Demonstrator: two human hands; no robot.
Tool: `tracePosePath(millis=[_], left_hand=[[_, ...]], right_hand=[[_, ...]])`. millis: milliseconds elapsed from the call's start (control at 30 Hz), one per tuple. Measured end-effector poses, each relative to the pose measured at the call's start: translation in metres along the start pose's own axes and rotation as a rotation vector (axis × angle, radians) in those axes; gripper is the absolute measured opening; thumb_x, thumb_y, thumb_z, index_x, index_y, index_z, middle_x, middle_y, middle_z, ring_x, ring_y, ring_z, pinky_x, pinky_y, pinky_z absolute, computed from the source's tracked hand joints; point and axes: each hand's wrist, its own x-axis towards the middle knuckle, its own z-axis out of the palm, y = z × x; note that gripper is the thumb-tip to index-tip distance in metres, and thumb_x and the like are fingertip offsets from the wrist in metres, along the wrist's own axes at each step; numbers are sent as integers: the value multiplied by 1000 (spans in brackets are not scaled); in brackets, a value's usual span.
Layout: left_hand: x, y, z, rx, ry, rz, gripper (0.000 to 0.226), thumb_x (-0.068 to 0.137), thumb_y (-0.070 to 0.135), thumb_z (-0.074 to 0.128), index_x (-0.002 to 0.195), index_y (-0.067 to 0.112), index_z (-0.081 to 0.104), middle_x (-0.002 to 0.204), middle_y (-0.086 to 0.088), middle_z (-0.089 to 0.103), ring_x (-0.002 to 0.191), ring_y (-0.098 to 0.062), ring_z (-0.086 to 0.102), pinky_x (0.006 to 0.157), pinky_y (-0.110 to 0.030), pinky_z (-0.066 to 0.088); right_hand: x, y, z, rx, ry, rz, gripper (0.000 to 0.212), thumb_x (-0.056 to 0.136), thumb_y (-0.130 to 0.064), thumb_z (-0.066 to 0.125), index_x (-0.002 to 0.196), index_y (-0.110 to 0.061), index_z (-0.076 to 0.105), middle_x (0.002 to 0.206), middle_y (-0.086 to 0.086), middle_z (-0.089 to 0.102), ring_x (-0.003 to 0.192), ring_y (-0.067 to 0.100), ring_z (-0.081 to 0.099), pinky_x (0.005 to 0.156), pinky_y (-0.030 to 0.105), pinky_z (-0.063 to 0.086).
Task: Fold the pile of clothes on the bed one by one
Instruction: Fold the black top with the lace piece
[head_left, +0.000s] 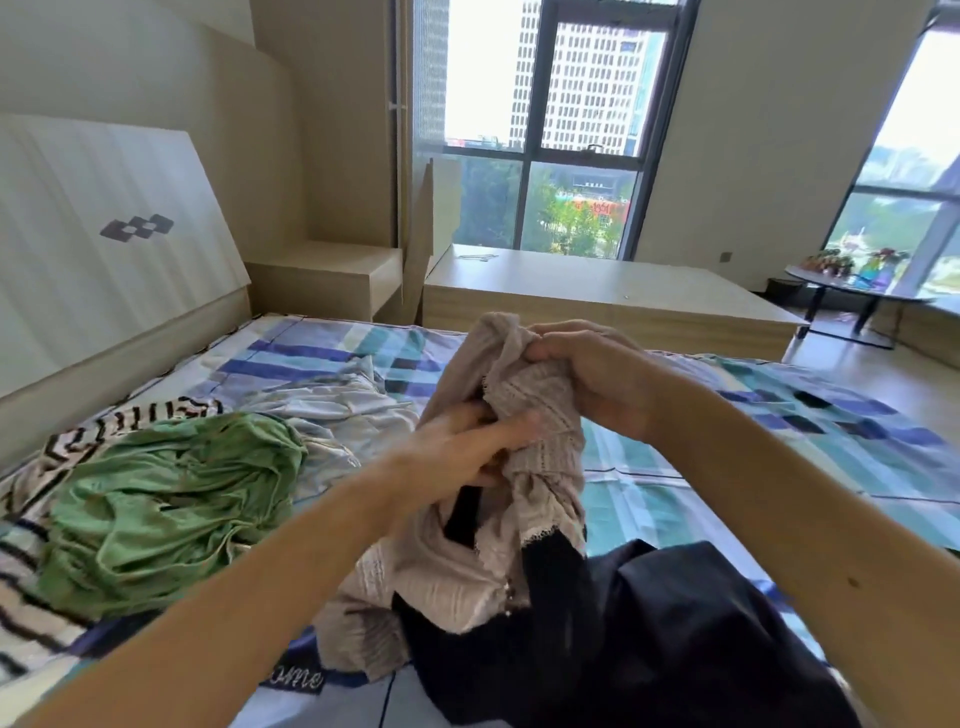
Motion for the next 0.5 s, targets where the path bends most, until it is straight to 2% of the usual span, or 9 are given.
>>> tracePosePath(millis=[100,200,267,333,400,467,500], left_hand=[[7,-1,9,-34,85,2,47,78,47,79,114,23,63,104,2,77,91,-16,75,80,-39,62],[14,1,2,104,61,-56,30,83,44,78,106,27,68,96,1,77,90,-17,74,85,-34,61],[12,9,-4,209,41,-10,18,88,43,73,96,27,71,93,0,76,84,-12,73,83,-30,60],[12,18,-7,430,113,43,34,92,52,65,95,19,74,94,-4,75,83,-14,71,81,-36,59],[17,21,-10,533,201,34,46,95,56,57,102,13,72,98,-4,70,83,-14,63,78,-32,52],[23,21,-16,416,188,-38,45,96,58,56,108,16,66,102,-2,67,88,-13,62,80,-28,52],[26,22,-17,292,164,-88,48,95,58,56,114,15,63,105,-5,69,92,-18,67,84,-32,55]], right_hand=[[-9,3,-1,6,-85,-51,27,98,-2,49,113,-2,71,105,13,72,94,20,69,88,34,57],[-7,15,-2,-193,40,-146,22,99,-7,54,110,-1,72,102,14,72,91,18,67,84,33,55],[-3,29,-3,-386,138,-166,19,97,-18,62,106,-6,73,94,12,72,84,18,63,78,36,51],[0,46,-2,-473,245,-154,29,83,-39,70,102,-17,71,81,5,67,72,16,58,70,37,44],[-1,57,-1,-485,331,-229,33,77,-46,70,101,-24,66,76,0,62,65,13,54,68,35,42],[-13,62,6,-400,269,-333,37,77,-50,70,104,-26,64,84,0,64,75,11,59,73,32,48],[-24,62,12,-349,170,-349,41,75,-49,71,109,-27,63,92,0,65,83,9,62,76,28,51]])
